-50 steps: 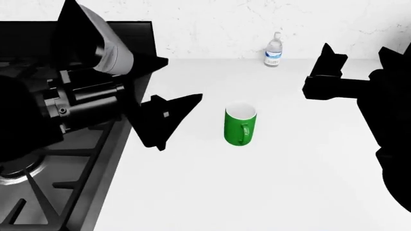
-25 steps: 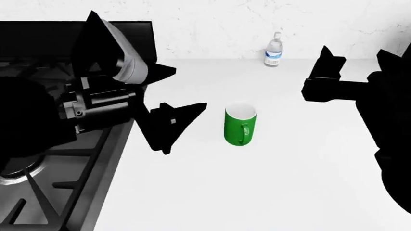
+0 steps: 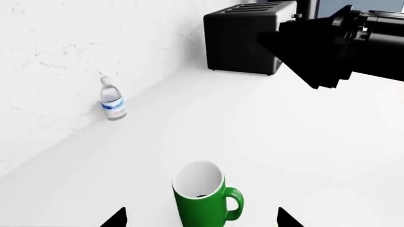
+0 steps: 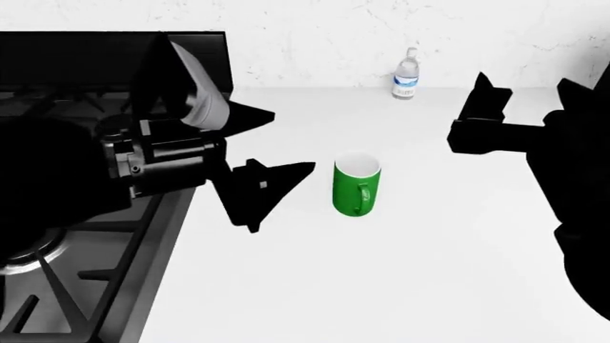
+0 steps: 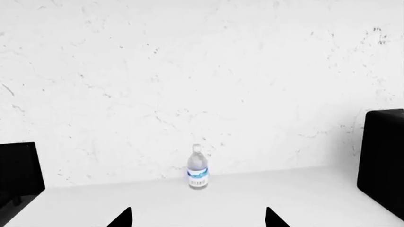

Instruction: A wet mug is on the counter and needs to be dried. Pick it up and place it upside down in the open cabinet.

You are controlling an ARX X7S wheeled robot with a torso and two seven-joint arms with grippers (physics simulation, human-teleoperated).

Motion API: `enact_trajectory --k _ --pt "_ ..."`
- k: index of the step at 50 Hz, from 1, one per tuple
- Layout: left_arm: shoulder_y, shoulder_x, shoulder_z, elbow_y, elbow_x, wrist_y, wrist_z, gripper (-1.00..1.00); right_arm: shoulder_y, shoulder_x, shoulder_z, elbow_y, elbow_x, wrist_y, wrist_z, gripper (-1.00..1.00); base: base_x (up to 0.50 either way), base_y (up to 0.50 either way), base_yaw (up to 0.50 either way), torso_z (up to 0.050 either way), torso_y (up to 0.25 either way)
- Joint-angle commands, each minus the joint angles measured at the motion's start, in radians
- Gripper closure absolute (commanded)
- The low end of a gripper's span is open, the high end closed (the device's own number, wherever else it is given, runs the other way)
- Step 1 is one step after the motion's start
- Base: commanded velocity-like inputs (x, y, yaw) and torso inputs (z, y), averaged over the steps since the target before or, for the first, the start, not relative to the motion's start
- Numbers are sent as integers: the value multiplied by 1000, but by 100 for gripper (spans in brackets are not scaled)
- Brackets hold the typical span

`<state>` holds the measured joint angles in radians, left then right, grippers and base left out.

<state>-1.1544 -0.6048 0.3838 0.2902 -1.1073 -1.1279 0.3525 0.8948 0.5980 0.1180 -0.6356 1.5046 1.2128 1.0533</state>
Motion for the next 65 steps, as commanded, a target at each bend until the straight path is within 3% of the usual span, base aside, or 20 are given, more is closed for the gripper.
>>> enact_trajectory --k 1,21,65 --pt "14 11 36 -52 48 50 56 -100 -20 1 -3 2 -22 -14 -15 -100 0 0 0 0 0" --pt "14 35 114 -81 104 94 132 -100 -28 4 -12 3 -25 -27 -14 -100 0 0 0 0 0" --pt "7 88 192 -151 158 139 172 -100 -65 20 -11 0 -32 -64 -28 -100 0 0 0 0 0"
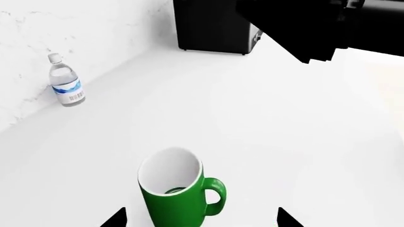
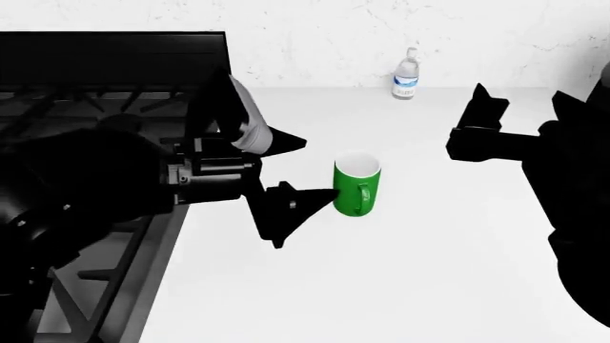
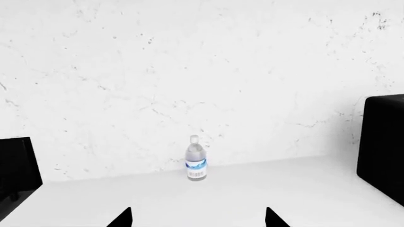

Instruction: A wet mug is on the counter and needs to be dried. Pick it up and place it upside down in the open cabinet.

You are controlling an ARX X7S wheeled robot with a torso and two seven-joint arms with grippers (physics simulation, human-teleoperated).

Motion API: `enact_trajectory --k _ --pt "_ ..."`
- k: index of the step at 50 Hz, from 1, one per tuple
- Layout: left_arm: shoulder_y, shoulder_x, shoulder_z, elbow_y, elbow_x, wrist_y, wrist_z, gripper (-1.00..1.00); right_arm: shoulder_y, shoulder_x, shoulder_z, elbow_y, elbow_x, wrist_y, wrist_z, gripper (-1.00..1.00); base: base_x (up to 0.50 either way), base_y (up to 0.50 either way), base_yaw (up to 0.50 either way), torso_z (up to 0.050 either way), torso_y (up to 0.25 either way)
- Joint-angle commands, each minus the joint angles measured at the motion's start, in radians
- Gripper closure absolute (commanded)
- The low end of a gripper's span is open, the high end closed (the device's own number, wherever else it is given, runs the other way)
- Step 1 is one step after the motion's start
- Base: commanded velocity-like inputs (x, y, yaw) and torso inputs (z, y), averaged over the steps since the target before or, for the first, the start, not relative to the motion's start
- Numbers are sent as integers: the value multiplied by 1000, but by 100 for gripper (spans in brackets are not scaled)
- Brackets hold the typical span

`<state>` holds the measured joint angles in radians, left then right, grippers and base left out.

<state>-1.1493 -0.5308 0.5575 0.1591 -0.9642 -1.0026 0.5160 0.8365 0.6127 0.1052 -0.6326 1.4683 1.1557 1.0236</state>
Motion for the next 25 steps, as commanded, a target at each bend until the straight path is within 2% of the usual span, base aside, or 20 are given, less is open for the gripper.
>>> enact_trajectory --k 1,25 --pt "3 15 20 -20 15 15 9 -100 -8 6 3 -3 5 -8 1 -100 0 0 0 0 0" --pt "9 41 50 -67 40 41 19 -100 -36 14 10 -8 1 -31 -5 -100 0 0 0 0 0"
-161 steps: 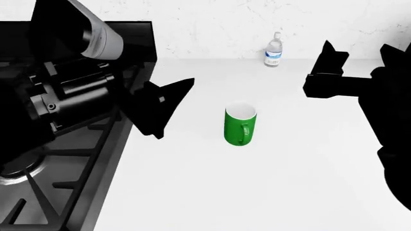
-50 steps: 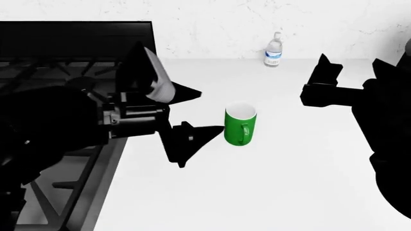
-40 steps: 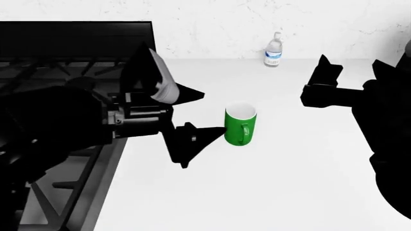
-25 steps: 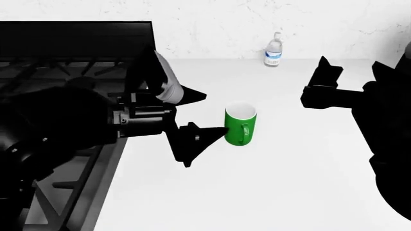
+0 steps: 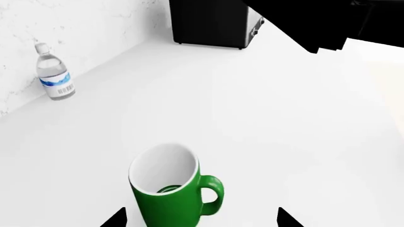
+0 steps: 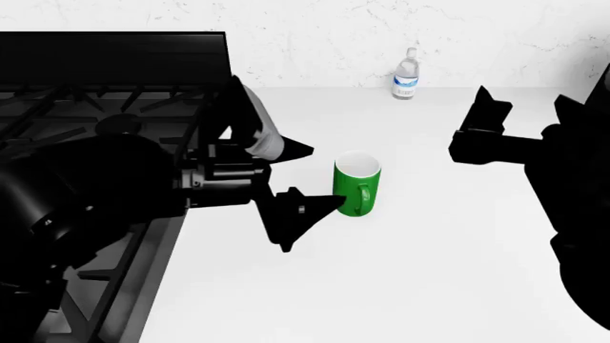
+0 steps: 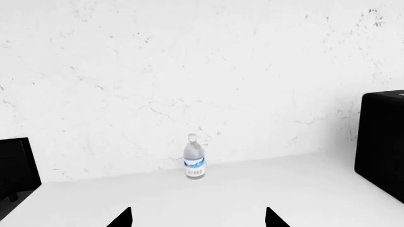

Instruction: A wet mug is on the counter and needs to be dried. Pick it up and place it upside down in the open cabinet.

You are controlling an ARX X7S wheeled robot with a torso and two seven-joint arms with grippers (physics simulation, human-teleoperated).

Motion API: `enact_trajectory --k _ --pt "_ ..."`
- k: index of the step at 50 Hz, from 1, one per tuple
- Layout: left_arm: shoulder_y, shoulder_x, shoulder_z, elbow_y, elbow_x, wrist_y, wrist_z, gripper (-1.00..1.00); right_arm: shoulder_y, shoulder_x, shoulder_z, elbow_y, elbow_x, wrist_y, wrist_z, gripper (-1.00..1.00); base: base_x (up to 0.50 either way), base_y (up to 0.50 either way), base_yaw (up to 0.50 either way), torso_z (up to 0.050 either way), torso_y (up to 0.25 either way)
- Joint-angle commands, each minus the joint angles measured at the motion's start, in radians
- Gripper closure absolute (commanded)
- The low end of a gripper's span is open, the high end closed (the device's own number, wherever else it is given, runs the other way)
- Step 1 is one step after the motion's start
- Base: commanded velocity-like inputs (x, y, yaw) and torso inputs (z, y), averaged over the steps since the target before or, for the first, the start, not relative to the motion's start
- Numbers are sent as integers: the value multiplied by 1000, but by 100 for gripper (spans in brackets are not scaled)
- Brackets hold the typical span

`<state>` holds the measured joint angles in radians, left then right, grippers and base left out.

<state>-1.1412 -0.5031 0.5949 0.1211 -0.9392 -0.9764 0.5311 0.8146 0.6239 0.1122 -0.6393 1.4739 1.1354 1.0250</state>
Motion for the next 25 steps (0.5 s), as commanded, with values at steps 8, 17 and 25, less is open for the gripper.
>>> enact_trajectory --k 8,17,25 --pt "-2 26 24 -80 41 36 8 -100 -27 -1 -2 5 -30 -22 -29 -100 0 0 0 0 0" --pt "0 44 43 -118 64 60 22 -100 -40 5 1 6 -39 -31 -39 -100 0 0 0 0 0" --pt "-5 53 51 -148 76 72 29 -100 -40 6 -4 10 -42 -34 -44 -100 0 0 0 0 0"
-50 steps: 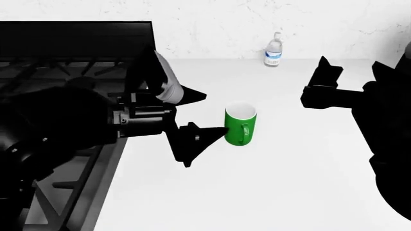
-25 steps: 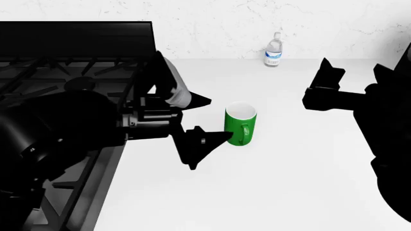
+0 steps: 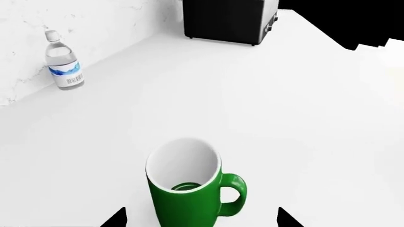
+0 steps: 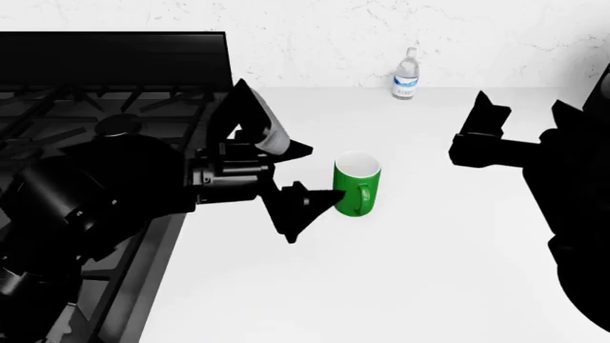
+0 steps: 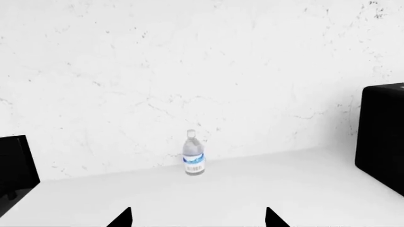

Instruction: A wet mug is on the counter and needs to be dried. Pick it up and place it upside down in the open cabinet.

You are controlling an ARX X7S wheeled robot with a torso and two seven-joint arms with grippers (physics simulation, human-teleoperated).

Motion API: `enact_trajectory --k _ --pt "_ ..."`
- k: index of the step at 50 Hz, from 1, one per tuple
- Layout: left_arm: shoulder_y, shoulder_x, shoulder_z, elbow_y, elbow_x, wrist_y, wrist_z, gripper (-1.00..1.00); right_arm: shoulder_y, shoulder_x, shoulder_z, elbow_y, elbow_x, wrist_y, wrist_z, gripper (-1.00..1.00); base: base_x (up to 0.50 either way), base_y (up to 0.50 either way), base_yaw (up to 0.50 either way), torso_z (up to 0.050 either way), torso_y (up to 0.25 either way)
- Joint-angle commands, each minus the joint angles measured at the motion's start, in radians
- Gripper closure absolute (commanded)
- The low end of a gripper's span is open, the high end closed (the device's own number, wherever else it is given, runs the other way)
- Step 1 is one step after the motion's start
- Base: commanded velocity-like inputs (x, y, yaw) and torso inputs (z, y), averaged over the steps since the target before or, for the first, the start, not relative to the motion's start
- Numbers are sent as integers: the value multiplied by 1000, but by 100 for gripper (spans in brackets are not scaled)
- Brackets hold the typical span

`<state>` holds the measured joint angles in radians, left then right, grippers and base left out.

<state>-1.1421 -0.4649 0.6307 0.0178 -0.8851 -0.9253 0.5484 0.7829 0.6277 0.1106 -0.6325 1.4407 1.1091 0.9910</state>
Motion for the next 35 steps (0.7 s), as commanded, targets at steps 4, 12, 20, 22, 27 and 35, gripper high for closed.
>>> enact_trajectory --k 4,12,20,22,27,35 --pt "-9 21 23 -68 32 30 19 -100 -11 3 -1 2 -6 -11 -8 -100 0 0 0 0 0" --pt "-21 41 39 -121 58 53 34 -100 -20 8 3 1 -5 -17 -8 -100 0 0 0 0 0" --pt "-34 58 50 -167 80 75 44 -100 -24 7 0 2 -11 -24 -14 -100 0 0 0 0 0" --pt "-31 58 53 -167 81 77 44 -100 -25 8 1 1 -8 -25 -12 -100 0 0 0 0 0" --pt "-22 60 59 -166 82 81 45 -100 -35 13 8 -6 -1 -28 -5 -100 0 0 0 0 0" --pt "-17 63 66 -161 82 82 46 -100 -40 17 13 -10 5 -33 -1 -100 0 0 0 0 0"
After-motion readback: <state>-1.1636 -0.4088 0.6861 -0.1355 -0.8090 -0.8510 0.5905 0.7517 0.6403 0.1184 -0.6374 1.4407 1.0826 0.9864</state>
